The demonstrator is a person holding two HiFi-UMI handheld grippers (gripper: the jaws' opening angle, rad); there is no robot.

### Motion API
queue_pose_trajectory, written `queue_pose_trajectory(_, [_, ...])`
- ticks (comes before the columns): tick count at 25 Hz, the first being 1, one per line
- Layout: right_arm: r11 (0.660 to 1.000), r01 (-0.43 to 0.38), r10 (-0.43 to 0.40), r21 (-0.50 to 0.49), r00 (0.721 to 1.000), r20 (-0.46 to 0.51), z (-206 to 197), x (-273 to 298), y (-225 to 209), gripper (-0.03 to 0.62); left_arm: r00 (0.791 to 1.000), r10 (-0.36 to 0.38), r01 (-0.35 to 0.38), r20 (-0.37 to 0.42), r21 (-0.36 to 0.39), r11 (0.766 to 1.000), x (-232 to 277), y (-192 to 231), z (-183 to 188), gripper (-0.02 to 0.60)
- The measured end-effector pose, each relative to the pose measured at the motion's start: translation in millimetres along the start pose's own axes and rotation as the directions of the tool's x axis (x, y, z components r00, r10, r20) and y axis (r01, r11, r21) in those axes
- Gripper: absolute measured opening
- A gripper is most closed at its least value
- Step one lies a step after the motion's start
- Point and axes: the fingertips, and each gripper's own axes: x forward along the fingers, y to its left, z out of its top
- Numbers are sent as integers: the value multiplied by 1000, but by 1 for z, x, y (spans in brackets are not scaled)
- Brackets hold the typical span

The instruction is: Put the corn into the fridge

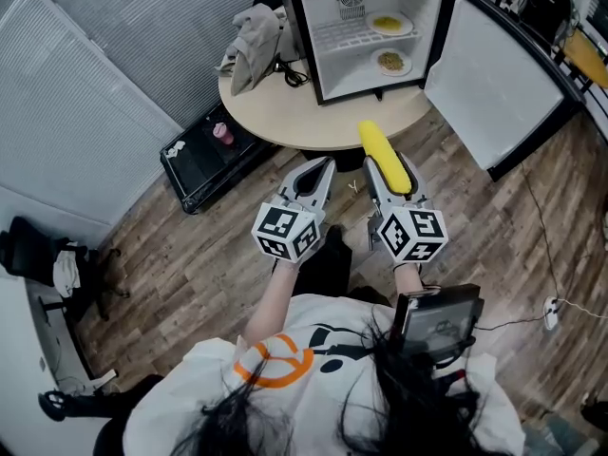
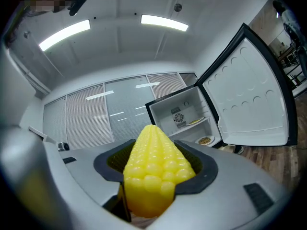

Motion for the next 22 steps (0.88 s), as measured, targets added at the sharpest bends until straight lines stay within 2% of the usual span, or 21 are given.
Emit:
queue_pose_trajectory(5, [1000, 20, -20, 9, 1000, -3, 3, 24, -14, 258, 1000, -18, 18, -5, 2, 1000, 24, 16, 2, 11])
queue_pose_trajectory(12, [997, 62, -62, 39, 998, -24, 5, 87, -46, 258, 997, -68, 67, -34, -4, 998, 85, 57, 5, 11])
queue_pose_trajectory(22, [989, 133, -130, 62, 990, -53, 7, 159, -78, 258, 987, -141, 138, -78, -41, 990, 145, 105, -1, 11])
